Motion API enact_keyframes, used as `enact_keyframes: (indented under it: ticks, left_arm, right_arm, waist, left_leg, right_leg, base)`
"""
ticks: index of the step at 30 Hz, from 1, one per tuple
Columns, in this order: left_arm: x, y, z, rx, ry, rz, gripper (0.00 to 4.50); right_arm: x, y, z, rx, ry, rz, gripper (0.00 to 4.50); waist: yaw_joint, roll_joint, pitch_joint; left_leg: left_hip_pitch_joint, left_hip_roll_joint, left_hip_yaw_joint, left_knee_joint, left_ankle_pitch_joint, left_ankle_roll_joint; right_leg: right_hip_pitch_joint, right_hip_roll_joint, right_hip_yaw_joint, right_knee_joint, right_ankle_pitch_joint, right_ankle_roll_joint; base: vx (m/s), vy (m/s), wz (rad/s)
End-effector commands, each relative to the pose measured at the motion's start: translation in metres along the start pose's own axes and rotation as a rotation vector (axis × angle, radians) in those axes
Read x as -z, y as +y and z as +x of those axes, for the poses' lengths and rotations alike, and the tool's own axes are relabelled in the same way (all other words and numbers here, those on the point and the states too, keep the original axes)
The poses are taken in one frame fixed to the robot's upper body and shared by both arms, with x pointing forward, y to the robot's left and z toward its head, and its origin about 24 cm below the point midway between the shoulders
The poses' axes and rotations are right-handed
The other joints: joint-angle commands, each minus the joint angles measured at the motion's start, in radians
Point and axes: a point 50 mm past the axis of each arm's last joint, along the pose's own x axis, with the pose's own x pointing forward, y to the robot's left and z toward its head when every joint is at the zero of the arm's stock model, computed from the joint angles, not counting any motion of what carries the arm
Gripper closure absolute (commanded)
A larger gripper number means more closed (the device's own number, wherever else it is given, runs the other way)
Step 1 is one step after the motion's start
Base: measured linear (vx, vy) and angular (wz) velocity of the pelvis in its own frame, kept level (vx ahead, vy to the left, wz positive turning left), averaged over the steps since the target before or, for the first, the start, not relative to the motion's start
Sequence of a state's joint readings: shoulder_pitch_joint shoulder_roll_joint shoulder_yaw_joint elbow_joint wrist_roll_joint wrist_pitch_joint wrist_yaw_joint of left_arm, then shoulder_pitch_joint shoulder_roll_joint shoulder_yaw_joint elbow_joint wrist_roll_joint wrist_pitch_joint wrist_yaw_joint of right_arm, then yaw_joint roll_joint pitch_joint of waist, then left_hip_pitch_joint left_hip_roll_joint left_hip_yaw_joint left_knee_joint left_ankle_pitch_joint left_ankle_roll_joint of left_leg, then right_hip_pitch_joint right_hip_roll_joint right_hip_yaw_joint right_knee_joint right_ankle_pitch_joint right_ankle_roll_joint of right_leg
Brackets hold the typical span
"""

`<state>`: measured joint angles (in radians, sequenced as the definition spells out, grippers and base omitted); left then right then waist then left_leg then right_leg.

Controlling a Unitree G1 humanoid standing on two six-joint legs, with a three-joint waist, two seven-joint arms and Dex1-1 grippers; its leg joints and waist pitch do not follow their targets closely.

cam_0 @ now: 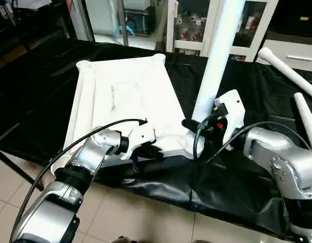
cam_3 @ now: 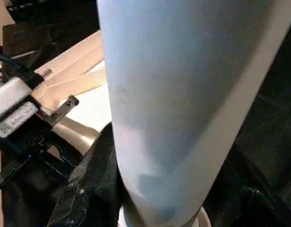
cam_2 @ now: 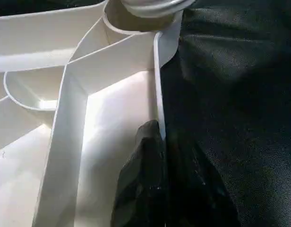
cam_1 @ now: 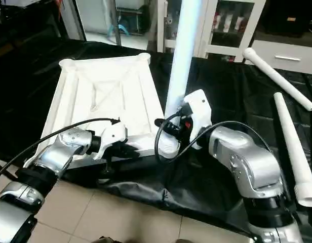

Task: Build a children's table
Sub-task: Pick table leg

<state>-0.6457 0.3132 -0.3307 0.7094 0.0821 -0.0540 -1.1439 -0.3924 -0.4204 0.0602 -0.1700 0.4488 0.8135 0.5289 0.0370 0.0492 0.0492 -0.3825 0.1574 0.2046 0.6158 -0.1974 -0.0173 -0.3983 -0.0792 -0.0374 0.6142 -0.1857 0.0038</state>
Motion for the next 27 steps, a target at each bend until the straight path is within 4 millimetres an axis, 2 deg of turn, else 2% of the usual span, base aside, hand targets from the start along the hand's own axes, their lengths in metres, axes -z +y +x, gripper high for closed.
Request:
enact_keyframes:
  ticks: [1, 8, 11, 21, 22, 27]
  left_arm:
    - [0.018, -0.009, 0.001, 0.015, 0.040, -0.064, 4.50]
    - [0.016, -0.010, 0.001, 0.029, 0.041, -0.052, 4.50]
    - [0.015, -0.010, 0.001, 0.032, 0.038, -0.051, 4.50]
    - [0.013, -0.013, 0.001, 0.068, 0.013, -0.074, 4.50]
    - [0.013, -0.013, 0.001, 0.068, 0.011, -0.078, 4.50]
    - [0.011, -0.011, -0.001, 0.049, -0.007, -0.096, 4.50]
  right_arm:
    - [-0.003, -0.001, 0.004, -0.001, -0.009, -0.020, 2.68]
    - [0.006, -0.005, 0.009, 0.006, 0.039, -0.031, 2.68]
    - [0.006, -0.007, 0.012, 0.007, 0.039, -0.031, 2.68]
    - [0.015, -0.016, 0.025, 0.024, 0.032, 0.061, 2.68]
    - [0.017, -0.017, 0.025, 0.028, 0.035, 0.070, 2.68]
    - [0.023, -0.019, 0.023, 0.041, 0.029, 0.110, 2.68]
  waist:
    - [0.004, -0.025, -0.061]
    - [0.004, -0.026, -0.063]
    - [0.004, -0.023, -0.063]
    - [-0.002, -0.022, -0.063]
    - [-0.003, -0.026, -0.063]
    - [-0.003, -0.024, -0.064]
  left_leg:
    - [0.021, 0.070, -0.038, -0.083, -0.189, 0.006]
    - [0.021, 0.071, -0.036, -0.081, -0.170, 0.015]
    - [0.022, 0.072, -0.036, -0.081, -0.171, 0.015]
    - [0.022, 0.071, -0.036, -0.082, -0.188, 0.012]
    - [0.020, 0.071, -0.038, -0.082, -0.184, 0.012]
    - [0.023, 0.072, -0.036, -0.082, -0.177, 0.016]
  right_leg:
    - [0.035, -0.079, 0.045, -0.077, -0.237, -0.221]
    - [0.036, -0.078, 0.044, -0.073, -0.197, -0.233]
    - [0.035, -0.078, 0.044, -0.073, -0.191, -0.238]
    - [0.037, -0.077, 0.044, -0.073, -0.191, -0.249]
    - [0.039, -0.078, 0.043, -0.071, -0.191, -0.250]
    - [0.037, -0.075, 0.043, -0.071, -0.167, -0.254]
  base:
    - [0.000, 0.000, 0.00]
    - [0.000, 0.000, 0.00]
    - [0.000, 0.000, 0.00]
    - [0.000, 0.000, 0.00]
    - [0.000, 0.000, 0.00]
    - [0.000, 0.000, 0.00]
